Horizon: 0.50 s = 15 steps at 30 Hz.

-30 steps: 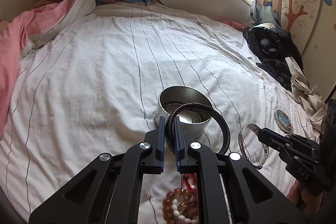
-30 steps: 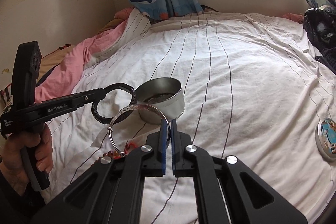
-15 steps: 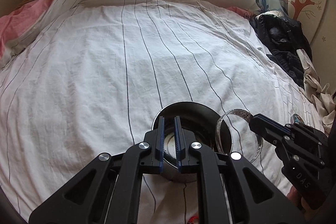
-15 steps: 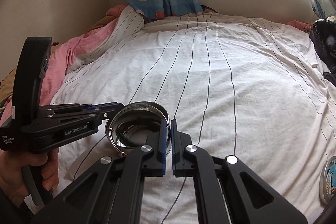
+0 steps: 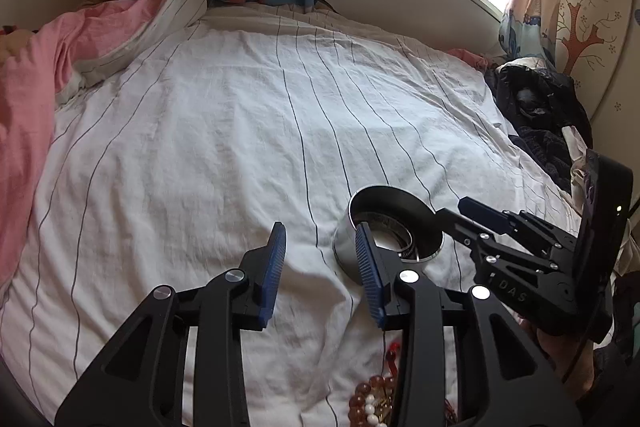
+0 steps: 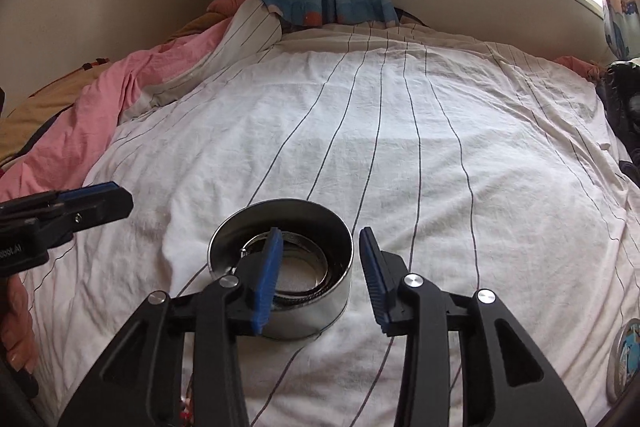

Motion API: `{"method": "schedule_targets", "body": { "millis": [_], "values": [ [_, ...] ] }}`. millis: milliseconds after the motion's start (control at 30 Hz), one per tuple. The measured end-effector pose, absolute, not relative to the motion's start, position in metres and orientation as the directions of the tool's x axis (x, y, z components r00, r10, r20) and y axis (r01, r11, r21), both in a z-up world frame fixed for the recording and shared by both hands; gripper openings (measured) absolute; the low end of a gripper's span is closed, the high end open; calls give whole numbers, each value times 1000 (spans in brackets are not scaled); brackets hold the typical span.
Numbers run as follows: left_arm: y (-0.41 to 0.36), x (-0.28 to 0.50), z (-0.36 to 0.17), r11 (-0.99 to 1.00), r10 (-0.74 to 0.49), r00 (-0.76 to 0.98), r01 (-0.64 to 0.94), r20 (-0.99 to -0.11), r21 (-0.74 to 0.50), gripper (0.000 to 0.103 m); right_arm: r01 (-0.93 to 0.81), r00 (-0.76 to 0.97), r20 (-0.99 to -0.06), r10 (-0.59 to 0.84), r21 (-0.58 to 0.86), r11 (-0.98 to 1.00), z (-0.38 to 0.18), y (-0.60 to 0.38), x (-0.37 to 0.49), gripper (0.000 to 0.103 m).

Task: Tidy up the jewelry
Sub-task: 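Carry both bracelets over the silver tin and open both tools to drop them in, then move both open tools back to the jewelry pile beside the amber beads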

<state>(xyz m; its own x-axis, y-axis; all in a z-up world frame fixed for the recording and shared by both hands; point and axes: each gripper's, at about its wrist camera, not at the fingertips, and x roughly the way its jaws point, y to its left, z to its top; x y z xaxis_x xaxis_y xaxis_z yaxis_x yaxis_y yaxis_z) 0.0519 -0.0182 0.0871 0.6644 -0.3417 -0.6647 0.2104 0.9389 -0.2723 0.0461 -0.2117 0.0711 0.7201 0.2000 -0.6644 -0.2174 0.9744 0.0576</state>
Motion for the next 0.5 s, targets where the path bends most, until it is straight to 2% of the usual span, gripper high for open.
{"method": "schedule_targets", "body": {
  "millis": [67,200,233,367,500],
  "values": [
    [-21,33,83,940,-341,664,227,-665,-256,40,-211,724,-662,194,55,976,72,-216,20,42],
    [-32,-4,73,934,-358,665,258,-656,-249,46,-149,712,-675,193,123,981,59,-232,-25,69],
    [-35,-13,70,932,-363,668,262,-650,-250,47,-129,709,-680,188,137,982,54,-236,-34,72],
    [-40,-36,55,933,-360,687,253,-631,-257,51,-40,711,-688,143,163,986,33,-248,-61,76],
    [-42,-43,46,953,-303,712,235,-633,-192,53,8,707,-693,139,204,979,20,-259,-64,78]
  ]
}}
